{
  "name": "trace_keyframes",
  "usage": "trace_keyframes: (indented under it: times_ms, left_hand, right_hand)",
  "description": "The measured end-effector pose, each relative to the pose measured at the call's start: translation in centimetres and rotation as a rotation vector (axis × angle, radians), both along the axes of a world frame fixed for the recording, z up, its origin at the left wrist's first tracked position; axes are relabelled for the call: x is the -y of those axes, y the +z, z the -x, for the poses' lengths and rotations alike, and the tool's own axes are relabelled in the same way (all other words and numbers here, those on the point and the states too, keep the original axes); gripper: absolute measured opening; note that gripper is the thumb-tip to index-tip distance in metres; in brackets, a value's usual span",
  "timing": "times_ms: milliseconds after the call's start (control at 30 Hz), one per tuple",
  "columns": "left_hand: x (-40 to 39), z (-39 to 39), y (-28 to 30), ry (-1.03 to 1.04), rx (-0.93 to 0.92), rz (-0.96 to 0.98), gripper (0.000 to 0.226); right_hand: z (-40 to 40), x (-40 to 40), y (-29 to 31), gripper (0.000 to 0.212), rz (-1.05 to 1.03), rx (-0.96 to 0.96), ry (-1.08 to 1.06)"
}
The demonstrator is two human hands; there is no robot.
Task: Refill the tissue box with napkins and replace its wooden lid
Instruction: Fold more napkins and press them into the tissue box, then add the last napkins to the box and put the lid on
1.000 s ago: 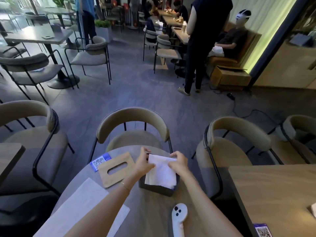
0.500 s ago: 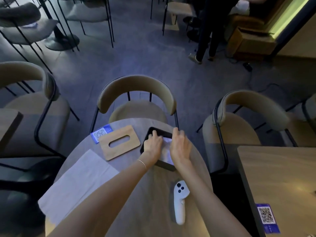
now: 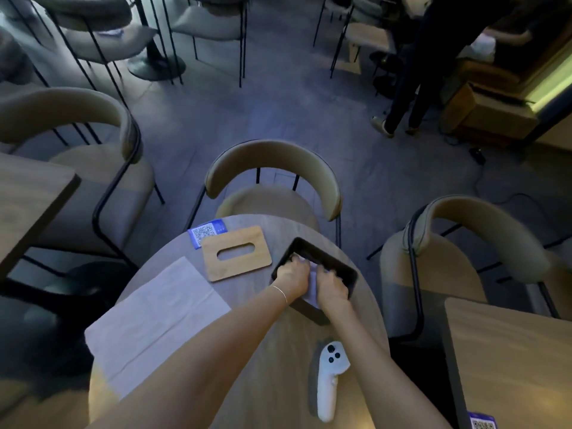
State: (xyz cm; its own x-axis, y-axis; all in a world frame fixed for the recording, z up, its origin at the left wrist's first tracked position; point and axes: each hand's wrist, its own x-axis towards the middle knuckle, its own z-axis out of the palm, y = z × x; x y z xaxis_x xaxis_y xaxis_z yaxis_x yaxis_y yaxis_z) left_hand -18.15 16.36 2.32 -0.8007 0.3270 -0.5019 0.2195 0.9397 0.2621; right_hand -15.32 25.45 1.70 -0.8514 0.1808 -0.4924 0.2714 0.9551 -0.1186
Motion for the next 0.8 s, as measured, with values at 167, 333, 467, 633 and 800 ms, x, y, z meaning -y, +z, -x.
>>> trace_keyframes:
  times_ms: [167,333,467,633,800]
  left_hand:
    - [4.8,-2.2,1.5,0.15,-0.488,-0.488,0.031]
    - [15.0,-8.4,-2.6,0.7,-0.589,-0.41,0.051]
    - [22.4,-14.0,-5.6,0.91,-0.389,-0.194,0.078]
    - [27.3,-18.6,-6.9,0.679,-0.375,-0.156,0.064]
    - [27.8,-19.1,-6.4,0.53,-0.525,-0.19,0.026]
  right_hand:
    - [2.1,2.3,3.7,0.021,-0.135,-0.213,0.051]
    - [3.4,10.4,6.0,0.018,0.254,-0.366,0.157]
    - [0.8,17.2,2.4,0.021,0.434,-0.15,0.291]
    - [-2.9,19.6,-2.5,0.028,0.285,-0.049,0.594]
    - [-3.3,18.8,-2.8,0.016,0.209,-0.035,0.601]
